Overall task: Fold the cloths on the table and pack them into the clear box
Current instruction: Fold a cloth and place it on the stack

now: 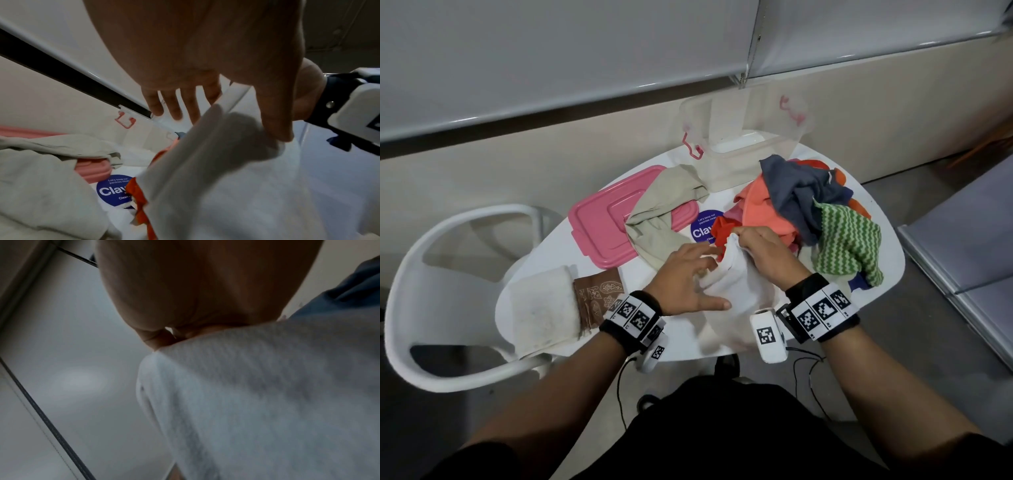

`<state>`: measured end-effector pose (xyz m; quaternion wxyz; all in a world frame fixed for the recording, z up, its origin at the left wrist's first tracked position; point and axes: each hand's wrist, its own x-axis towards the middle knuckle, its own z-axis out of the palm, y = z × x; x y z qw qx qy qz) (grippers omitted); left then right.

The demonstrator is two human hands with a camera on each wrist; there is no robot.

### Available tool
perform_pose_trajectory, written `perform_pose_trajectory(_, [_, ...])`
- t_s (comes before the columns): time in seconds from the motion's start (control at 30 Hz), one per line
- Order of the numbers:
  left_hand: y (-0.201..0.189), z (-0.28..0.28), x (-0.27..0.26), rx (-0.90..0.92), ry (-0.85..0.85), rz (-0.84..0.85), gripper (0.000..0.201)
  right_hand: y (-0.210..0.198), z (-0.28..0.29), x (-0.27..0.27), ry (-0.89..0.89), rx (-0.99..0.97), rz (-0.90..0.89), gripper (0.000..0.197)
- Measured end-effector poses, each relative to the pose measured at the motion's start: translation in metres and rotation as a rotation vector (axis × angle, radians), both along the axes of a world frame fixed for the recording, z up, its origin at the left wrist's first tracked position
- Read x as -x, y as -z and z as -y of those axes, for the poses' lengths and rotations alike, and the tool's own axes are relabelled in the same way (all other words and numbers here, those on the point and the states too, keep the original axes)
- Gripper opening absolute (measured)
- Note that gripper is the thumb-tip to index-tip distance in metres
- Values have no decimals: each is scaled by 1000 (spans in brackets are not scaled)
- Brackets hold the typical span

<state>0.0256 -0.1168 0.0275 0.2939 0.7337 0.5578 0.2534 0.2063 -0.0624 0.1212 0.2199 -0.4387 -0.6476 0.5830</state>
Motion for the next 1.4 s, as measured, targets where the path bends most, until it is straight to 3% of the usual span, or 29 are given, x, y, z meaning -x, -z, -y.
perform_pose_trajectory(0.1, [5,9,-1,302,-4,138,53,-5,-4,-10,141,-82,5,33])
perform_pose_trajectory(0.17, [13,17,1,338,1,255,28,-1,-13,-22,272,-186,50,39])
perform_pose_trajectory(0.3, [5,20,21,287,-111,312,23,20,-30,-44,393,-212,93,29])
perform_pose_trajectory(0.37, [-3,15,36,237,-148,332,22,27,-34,-52,435,-42,-78,48])
perform_pose_trajectory(0.43, [-15,10,49,185,-143,371,30,37,-35,-58,374,2,-151,52])
perform_pose_trajectory(0.57, [-39,6,61,103,-148,399,38,49,-34,-66,289,107,-105,54])
perform_pose_trajectory(0.73, [-44,9,63,126,-85,407,23,51,-38,-64,367,174,-33,47])
perform_pose_trajectory(0.87, [-31,2,68,183,-184,367,20,57,-44,-65,375,62,28,24])
perform_pose_trajectory(1.03, [-34,-2,65,30,-302,411,21,51,-48,-74,332,-106,36,37])
perform_pose_trajectory(1.17, [-23,12,64,49,-171,292,23,65,-32,-87,232,-164,141,28])
perform_pose_trajectory(1.33, [50,55,50,257,32,-186,15,151,19,-106,-30,-79,513,37])
perform_pose_trajectory(1.4, [81,77,40,395,46,-198,13,186,40,-112,-172,-45,655,37])
